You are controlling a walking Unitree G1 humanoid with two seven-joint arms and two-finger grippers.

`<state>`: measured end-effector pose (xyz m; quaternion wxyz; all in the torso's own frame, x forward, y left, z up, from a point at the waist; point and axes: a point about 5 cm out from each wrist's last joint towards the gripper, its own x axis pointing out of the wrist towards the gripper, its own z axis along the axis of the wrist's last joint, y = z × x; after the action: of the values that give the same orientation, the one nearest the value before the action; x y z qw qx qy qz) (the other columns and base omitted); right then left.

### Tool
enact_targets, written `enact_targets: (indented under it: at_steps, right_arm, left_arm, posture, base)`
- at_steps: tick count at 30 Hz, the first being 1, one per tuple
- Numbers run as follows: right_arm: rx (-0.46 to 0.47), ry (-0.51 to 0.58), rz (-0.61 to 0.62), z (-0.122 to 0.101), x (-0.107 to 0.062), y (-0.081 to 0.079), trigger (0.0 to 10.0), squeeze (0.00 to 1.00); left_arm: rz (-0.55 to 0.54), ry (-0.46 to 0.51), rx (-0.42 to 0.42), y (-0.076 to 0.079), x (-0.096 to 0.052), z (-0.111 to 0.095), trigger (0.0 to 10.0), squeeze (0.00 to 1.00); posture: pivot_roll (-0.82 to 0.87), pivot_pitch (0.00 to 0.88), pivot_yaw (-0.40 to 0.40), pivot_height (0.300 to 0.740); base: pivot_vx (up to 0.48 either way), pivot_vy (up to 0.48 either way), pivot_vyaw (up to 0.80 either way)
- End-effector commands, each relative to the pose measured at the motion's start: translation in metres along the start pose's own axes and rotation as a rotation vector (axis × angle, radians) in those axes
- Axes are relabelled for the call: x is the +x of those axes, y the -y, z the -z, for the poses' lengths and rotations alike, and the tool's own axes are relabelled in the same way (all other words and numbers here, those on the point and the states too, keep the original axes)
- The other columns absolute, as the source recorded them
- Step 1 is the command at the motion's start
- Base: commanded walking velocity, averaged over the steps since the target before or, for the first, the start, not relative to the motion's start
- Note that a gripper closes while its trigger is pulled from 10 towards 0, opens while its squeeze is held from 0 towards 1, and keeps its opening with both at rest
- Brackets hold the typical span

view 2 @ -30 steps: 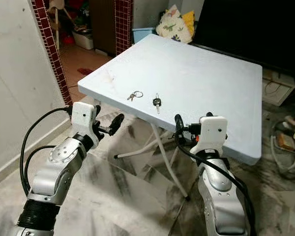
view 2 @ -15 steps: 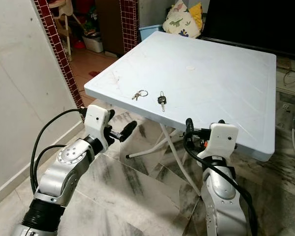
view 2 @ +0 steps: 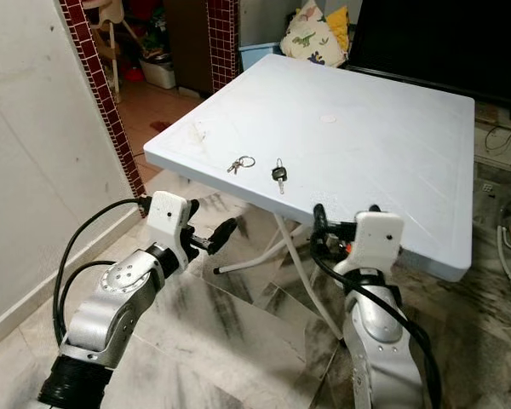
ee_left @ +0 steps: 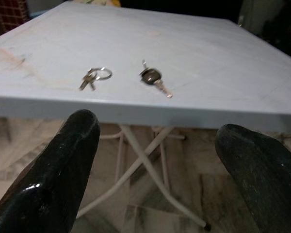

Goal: Hang keys on a hook

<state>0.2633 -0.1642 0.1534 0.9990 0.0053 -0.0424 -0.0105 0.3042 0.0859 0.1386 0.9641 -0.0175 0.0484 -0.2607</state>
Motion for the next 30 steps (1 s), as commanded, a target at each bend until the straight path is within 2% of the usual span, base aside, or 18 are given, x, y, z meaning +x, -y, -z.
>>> enact_targets:
  at_steps: [1, 7, 21, 30]
  right_arm:
    - [0.003, -0.012, 0.006, 0.0006, -0.0002, 0.0011, 10.0, 0.0]
    - [-0.003, -0.019, -0.025, -0.0003, 0.0015, -0.0018, 10.0, 0.0]
    - [0.005, -0.02, -0.023, -0.0005, 0.0027, -0.0022, 10.0, 0.0]
    - [0.012, 0.005, 0.011, 0.0014, 0.0077, -0.0008, 10.0, 0.0]
  left_arm:
    - [-0.013, 0.002, 0.007, -0.001, -0.0012, -0.0019, 10.0, 0.0]
    - [-0.05, -0.012, 0.005, -0.008, -0.0019, 0.0013, 10.0, 0.0]
    - [-0.028, -0.04, 0.014, -0.0041, 0.0007, 0.0037, 10.0, 0.0]
    - [0.023, -0.067, 0.041, 0.0004, 0.0026, 0.0029, 10.0, 0.0]
  posture:
    - [0.04, 0.028, -0.053, 0.74]
    - [0.03, 0.035, -0.073, 0.74]
    - [0.03, 0.039, -0.062, 0.74]
    - [0.08, 0.0, 0.004, 0.74]
  base:
    - [0.0, 0.0, -0.78]
    - [0.0, 0.0, -0.78]
    - [0.0, 0.0, -0.77]
    - [0.0, 0.0, -0.75]
